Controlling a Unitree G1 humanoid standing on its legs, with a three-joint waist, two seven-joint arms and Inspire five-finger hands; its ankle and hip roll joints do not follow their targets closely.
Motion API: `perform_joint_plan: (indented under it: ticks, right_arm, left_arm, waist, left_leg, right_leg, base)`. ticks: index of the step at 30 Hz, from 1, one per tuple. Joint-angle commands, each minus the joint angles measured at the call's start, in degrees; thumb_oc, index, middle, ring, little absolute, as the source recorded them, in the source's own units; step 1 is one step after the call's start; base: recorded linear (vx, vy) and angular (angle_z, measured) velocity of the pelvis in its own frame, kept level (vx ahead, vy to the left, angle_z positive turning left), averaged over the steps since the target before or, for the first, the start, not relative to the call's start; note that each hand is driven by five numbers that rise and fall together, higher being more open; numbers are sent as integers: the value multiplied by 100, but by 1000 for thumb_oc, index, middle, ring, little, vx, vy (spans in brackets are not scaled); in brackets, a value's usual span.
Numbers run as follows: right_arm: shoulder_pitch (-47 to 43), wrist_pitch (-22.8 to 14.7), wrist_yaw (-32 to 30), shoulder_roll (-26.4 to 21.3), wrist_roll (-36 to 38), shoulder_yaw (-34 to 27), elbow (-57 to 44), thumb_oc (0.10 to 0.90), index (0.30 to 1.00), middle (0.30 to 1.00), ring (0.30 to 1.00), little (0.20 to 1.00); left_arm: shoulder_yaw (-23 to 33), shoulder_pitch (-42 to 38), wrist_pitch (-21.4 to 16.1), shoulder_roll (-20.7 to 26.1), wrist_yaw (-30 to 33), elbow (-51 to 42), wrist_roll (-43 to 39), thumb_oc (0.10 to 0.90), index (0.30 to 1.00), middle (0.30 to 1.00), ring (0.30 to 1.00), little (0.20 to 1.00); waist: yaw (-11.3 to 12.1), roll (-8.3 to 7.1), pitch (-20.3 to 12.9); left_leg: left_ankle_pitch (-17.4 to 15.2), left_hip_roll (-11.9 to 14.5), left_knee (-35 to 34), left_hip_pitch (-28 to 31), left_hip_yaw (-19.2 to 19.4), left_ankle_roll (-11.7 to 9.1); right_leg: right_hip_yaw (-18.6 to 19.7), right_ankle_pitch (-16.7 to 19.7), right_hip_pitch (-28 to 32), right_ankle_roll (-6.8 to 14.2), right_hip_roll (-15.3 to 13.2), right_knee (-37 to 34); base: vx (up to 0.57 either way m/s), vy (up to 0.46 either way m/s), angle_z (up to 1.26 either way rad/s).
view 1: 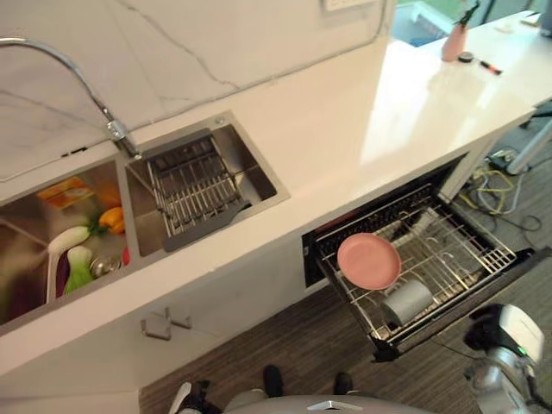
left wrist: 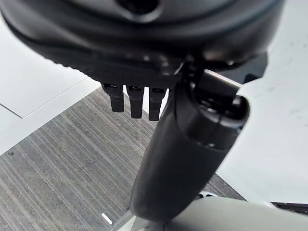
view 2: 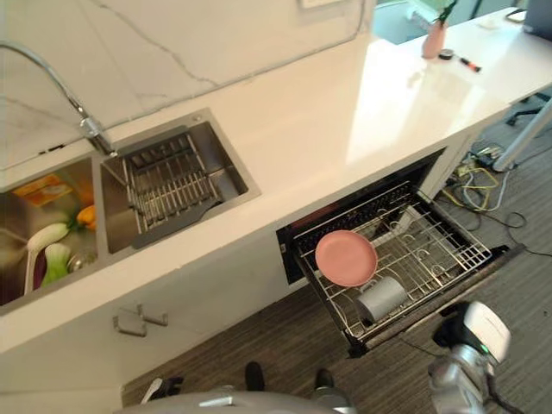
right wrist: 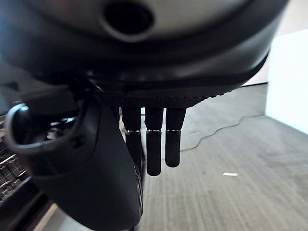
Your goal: Place the dishes in the dishwasher.
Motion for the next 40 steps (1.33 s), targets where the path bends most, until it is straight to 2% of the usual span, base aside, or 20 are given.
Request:
perform_joint_plan:
  ticks: [1,2,7,11,13,15,17,18,19,21,25,28,29,31,35,38,40]
  right_arm:
    - [-694,-512,-103,-545,-188,-22,-436,400,300,300,300,300]
    - [-969,-532,-49,-611,-281,229,-372,400,300,300,300,300]
    - [-1384,-576,-40,-672,-277,496,-172,400,300,300,300,300]
    - [-2156,-602,-159,-796,-321,921,152,400,300,300,300,300]
    - [-2577,-652,-138,-907,-51,1024,526,400,300,300,300,300]
    - [-2743,-675,-119,-878,281,976,737,400,300,300,300,300]
    - [-2989,-772,-70,-710,797,926,1083,400,300,300,300,300]
    - [-3024,-859,-51,-626,1078,855,1158,515,472,472,472,472]
    - [-3057,-972,0,-547,1480,760,1381,800,900,900,900,900]
    - [-3004,-1123,187,-321,1930,746,1509,800,900,900,900,900]
    - [-2607,-1279,622,-80,2164,730,1791,800,900,900,900,900]
    - [-2250,-1316,818,143,2232,729,1982,800,900,900,900,900]
    - [-1854,-1351,978,405,2302,728,2038,800,900,900,900,900]
    - [-1659,-1347,1048,527,2284,748,2163,800,900,900,900,900]
    - [-731,-1123,1409,951,1780,966,3045,800,900,900,900,900]
    - [-389,-950,1459,1030,1152,1238,3370,800,900,900,900,900]
    - [-239,-930,1491,1019,1025,1257,3487,800,900,900,900,900]
  left_arm:
    - [-175,-472,-69,43,133,354,-241,800,900,900,900,900]
    - [-227,-452,-109,40,145,353,-312,800,900,900,900,900]
    - [-294,-403,-150,46,147,342,-392,800,900,900,900,900]
    - [-453,-349,-185,80,167,368,-457,800,900,900,900,900]
    - [-492,-358,-212,86,87,398,-723,800,900,900,900,900]
    - [-188,-350,-217,-3,-56,466,-1451,800,900,900,900,900]
    - [-237,-377,-261,-7,-117,392,-1450,800,900,900,900,900]
    - [-263,-382,-261,-3,-112,370,-1457,800,900,900,900,900]
    - [-284,-389,-275,19,-140,346,-1466,800,900,900,900,900]
    - [-263,-385,-237,43,-210,380,-1465,800,900,900,900,900]
    - [-40,-377,-237,127,-419,472,-1625,800,900,900,900,900]
    - [14,-414,-251,141,-527,513,-1609,800,900,900,900,900]
    - [127,-478,-237,171,-589,584,-1621,800,900,900,900,900]
    - [133,-496,-246,175,-610,562,-1601,800,900,900,900,900]
    - [138,-623,-200,269,-684,755,-1261,800,900,900,900,900]
    - [8,-655,-183,315,-700,797,-979,800,900,900,900,900]
    - [-38,-675,-197,339,-684,788,-853,800,900,900,900,900]
  waist:
    - [188,-54,256]
    - [290,-6,257]
    - [426,39,229]
    - [768,115,168]
    - [987,165,152]
    - [1095,183,117]
    - [1177,178,84]
    - [1207,160,63]
    - [1259,127,33]
    - [1300,57,-6]
    - [1324,-129,-60]
    - [1269,-213,-71]
    - [1195,-313,-97]
    - [1159,-345,-101]
    - [938,-478,-153]
    - [817,-513,-162]
    - [745,-528,-151]
  left_leg:
    - [-499,214,24,313,-657,-386]
    - [-470,198,24,304,-728,-389]
    - [-427,167,24,269,-885,-407]
    - [-305,88,24,124,-1273,-487]
    - [-211,60,24,-8,-1545,-580]
    - [-132,35,24,-97,-1749,-628]
    - [-110,24,24,-141,-1915,-631]
    - [-107,15,24,-139,-1948,-627]
    - [-104,8,24,-140,-1986,-627]
    - [-114,0,24,-119,-2020,-620]
    - [-155,11,24,-61,-2025,-601]
    - [-191,26,24,-13,-1967,-582]
    - [-212,36,24,6,-1892,-545]
    - [-238,40,24,25,-1851,-526]
    - [-351,67,24,150,-1639,-471]
    - [-417,82,24,214,-1511,-438]
    - [-441,93,24,246,-1433,-414]
  right_leg:
    - [-424,-441,258,407,-207,133]
    - [-495,-458,296,398,-223,131]
    - [-692,-484,382,391,-249,117]
    - [-1170,-530,514,378,-297,115]
    - [-1531,-561,571,353,-348,115]
    - [-1781,-581,623,327,-356,115]
    - [-1948,-623,689,306,-330,115]
    - [-1981,-633,723,300,-324,115]
    - [-2020,-660,756,291,-307,115]
    - [-2059,-675,793,287,-293,115]
    - [-2036,-692,835,270,-262,115]
    - [-1977,-674,840,275,-258,115]
    - [-1879,-635,805,289,-260,115]
    - [-1831,-621,793,299,-261,115]
    - [-1591,-574,749,334,-257,122]
    - [-1465,-549,731,357,-269,127]
    - [-1360,-526,699,370,-274,134]
  base:
    - [-5,-3,15]
    - [4,-7,23]
    - [8,-19,29]
    - [-19,-38,49]
    - [-58,-40,73]
    - [-33,-36,103]
    - [-4,-38,114]
    - [26,-31,59]
    - [36,-22,42]
    - [34,-14,43]
    - [21,-10,12]
    - [-1,5,-3]
    - [-4,16,-8]
    - [-1,17,-16]
    - [14,29,-43]
    - [12,18,-32]
    - [2,19,-36]
